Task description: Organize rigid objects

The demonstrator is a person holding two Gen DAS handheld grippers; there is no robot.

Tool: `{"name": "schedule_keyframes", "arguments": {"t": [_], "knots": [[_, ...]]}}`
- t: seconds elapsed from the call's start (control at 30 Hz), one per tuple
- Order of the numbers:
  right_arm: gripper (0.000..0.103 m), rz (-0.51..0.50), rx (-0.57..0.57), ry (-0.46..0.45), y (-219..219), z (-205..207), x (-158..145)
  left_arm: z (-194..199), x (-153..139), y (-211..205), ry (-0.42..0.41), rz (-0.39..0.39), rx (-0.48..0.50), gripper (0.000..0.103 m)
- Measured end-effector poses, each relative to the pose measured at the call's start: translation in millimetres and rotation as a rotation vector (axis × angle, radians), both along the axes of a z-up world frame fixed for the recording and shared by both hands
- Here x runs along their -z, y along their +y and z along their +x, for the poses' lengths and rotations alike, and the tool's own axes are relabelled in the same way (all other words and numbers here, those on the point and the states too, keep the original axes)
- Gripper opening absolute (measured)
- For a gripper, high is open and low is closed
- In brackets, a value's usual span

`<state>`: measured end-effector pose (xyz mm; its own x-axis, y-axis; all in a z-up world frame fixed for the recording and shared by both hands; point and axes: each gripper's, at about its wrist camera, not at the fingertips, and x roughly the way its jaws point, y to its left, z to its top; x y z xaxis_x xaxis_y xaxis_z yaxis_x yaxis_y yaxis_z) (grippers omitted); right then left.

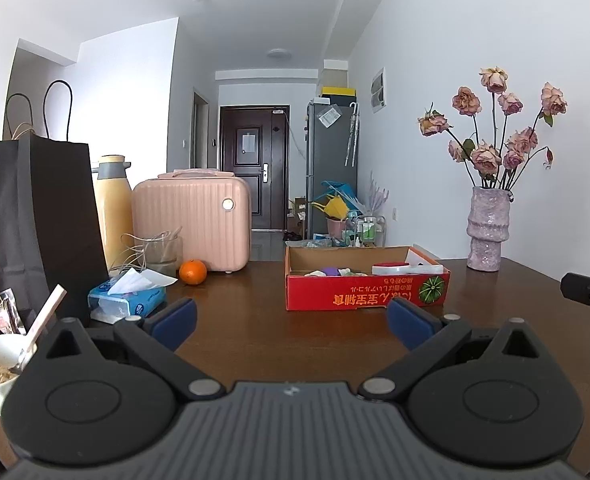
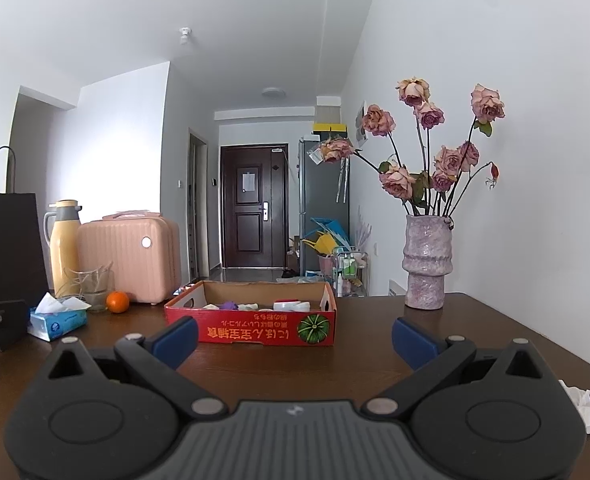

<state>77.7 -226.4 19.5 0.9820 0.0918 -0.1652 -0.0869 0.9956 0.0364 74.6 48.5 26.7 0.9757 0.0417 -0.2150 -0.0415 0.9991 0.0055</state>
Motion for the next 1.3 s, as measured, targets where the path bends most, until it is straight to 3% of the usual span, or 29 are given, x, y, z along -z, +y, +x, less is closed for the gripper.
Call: {"name": "schedule_keyframes", "arguments": {"t": [1.3], "knots": [[0.103,0.001,-0.004,-0.009,1.2,-7.2,-0.7,-6.0,0.8,2.0,0.0,-0.003,-0.001,0.103]]}}
